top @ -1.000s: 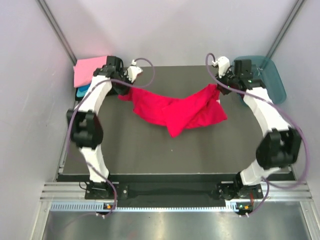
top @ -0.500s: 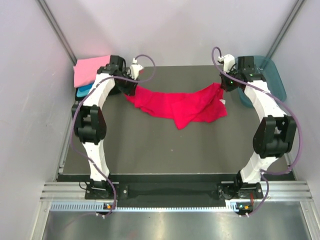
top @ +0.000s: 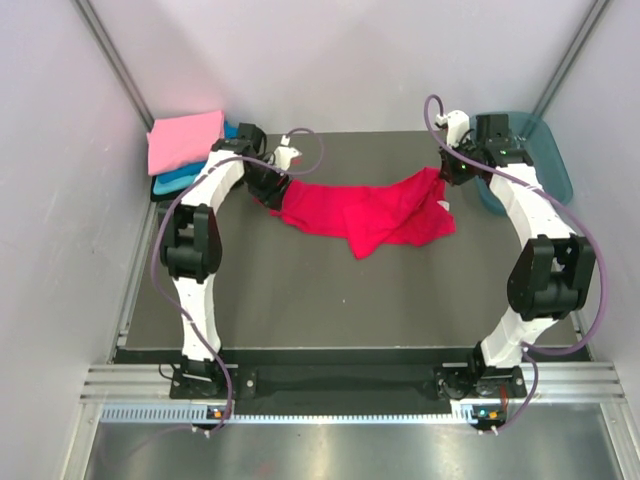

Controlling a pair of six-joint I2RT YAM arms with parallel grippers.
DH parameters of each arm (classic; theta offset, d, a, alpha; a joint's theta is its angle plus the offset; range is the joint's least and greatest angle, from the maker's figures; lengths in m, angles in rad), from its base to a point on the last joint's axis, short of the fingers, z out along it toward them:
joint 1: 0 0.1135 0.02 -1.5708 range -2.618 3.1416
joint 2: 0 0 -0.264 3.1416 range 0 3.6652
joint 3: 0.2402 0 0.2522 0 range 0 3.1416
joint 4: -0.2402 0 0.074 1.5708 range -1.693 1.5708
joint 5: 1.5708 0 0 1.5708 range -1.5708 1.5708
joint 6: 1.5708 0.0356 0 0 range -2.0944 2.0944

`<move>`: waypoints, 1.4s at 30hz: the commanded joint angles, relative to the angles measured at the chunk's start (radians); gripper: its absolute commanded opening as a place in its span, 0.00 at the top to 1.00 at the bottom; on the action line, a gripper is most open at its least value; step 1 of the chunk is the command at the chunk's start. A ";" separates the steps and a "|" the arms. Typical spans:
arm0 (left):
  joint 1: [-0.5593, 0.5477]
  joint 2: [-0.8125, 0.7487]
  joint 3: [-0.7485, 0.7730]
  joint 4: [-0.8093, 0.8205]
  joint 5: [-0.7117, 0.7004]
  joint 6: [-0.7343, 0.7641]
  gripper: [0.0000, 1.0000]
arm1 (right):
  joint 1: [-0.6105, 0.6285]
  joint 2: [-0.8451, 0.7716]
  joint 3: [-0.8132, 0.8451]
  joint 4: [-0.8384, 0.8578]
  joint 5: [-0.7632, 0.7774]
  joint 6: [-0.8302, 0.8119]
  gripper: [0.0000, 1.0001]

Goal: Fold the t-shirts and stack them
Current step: Flatten the tshirt out

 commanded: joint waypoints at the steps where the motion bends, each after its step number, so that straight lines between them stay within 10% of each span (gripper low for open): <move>1: -0.015 0.021 0.003 -0.022 -0.036 0.027 0.44 | 0.011 -0.047 0.006 0.023 -0.018 0.008 1.00; 9: -0.023 0.074 0.004 0.017 -0.119 0.006 0.47 | 0.012 -0.062 -0.015 0.023 -0.015 0.002 1.00; 16: -0.023 0.080 0.027 0.000 -0.171 -0.004 1.00 | 0.011 -0.059 -0.016 0.027 -0.016 0.006 1.00; 33: -0.025 -0.380 0.084 -0.172 -0.007 0.097 1.00 | 0.009 -0.323 -0.142 -0.071 -0.055 -0.029 1.00; 42: -0.025 -0.332 0.065 -0.091 -0.078 0.171 1.00 | -0.015 -0.403 -0.256 -0.043 -0.032 -0.004 1.00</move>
